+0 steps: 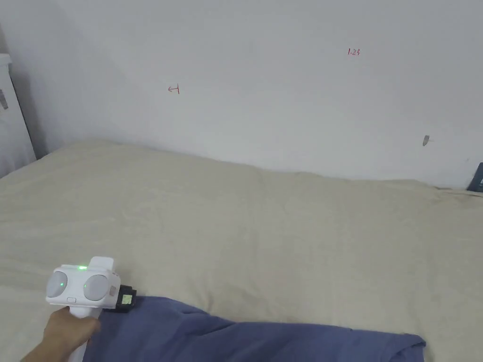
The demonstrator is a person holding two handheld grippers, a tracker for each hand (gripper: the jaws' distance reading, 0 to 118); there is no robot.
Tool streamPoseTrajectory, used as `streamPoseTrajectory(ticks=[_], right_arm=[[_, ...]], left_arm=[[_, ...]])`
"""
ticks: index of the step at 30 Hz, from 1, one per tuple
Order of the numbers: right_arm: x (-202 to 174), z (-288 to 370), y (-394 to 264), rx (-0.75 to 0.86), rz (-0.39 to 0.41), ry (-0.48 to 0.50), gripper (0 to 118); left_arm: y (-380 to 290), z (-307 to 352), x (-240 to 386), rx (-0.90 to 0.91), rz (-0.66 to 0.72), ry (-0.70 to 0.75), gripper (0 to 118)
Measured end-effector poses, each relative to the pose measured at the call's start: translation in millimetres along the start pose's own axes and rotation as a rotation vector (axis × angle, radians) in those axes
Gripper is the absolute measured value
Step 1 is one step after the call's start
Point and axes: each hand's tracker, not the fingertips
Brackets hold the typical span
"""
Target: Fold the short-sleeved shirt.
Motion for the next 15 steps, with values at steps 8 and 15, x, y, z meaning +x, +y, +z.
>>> streamPoseTrajectory(ticks=[8, 15], right_arm=[[-2.3, -0.2, -1.3, -0.005, -0.013, 0.010, 0], [9.6, 1.5, 1.4, -0.006, -0.059, 0.002, 0]], left_arm=[[4.0, -6.9, 19.6, -0.013, -0.117, -0.031, 0], [2.3, 29.4, 5.5, 0.114, -0.024, -0.108, 0]])
